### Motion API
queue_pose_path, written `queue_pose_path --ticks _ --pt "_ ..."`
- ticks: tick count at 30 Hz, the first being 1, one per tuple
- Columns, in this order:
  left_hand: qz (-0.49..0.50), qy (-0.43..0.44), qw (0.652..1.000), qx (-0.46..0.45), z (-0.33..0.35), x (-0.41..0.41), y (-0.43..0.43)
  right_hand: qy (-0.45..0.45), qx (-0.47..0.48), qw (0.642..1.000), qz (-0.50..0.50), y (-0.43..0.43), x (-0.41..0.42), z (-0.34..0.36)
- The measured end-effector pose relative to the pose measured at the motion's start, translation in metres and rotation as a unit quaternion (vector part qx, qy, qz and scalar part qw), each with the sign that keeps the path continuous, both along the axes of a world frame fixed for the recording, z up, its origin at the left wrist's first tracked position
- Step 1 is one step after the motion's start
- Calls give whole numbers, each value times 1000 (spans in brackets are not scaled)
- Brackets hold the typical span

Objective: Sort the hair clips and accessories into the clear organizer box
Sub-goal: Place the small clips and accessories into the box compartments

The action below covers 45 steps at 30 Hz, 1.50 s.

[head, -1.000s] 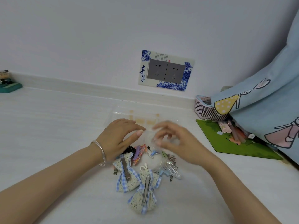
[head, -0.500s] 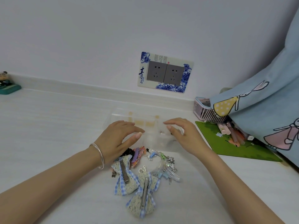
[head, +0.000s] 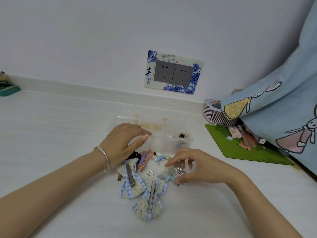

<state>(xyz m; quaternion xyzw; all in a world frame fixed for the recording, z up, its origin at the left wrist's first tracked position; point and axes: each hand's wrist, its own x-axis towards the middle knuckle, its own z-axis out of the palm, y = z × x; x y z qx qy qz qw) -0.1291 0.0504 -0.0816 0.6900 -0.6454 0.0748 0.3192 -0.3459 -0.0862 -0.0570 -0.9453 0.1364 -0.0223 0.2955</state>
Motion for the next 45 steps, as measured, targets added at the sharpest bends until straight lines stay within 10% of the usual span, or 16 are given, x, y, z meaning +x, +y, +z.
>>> queue_pose_path --ticks 14,24,30,45 --pt "8 -7 1000 -10 -1 -2 0 -28 -27 999 -14 10 -1 -3" --pt "6 -3 1000 -14 -1 -1 -1 -164 238 956 -58 -8 -2 6" --pt "9 -7 1000 -6 -1 -1 -1 -338 124 918 -167 -27 29 20" --pt "-69 -13 996 -46 7 -16 3 -317 47 932 -168 -42 26 4"
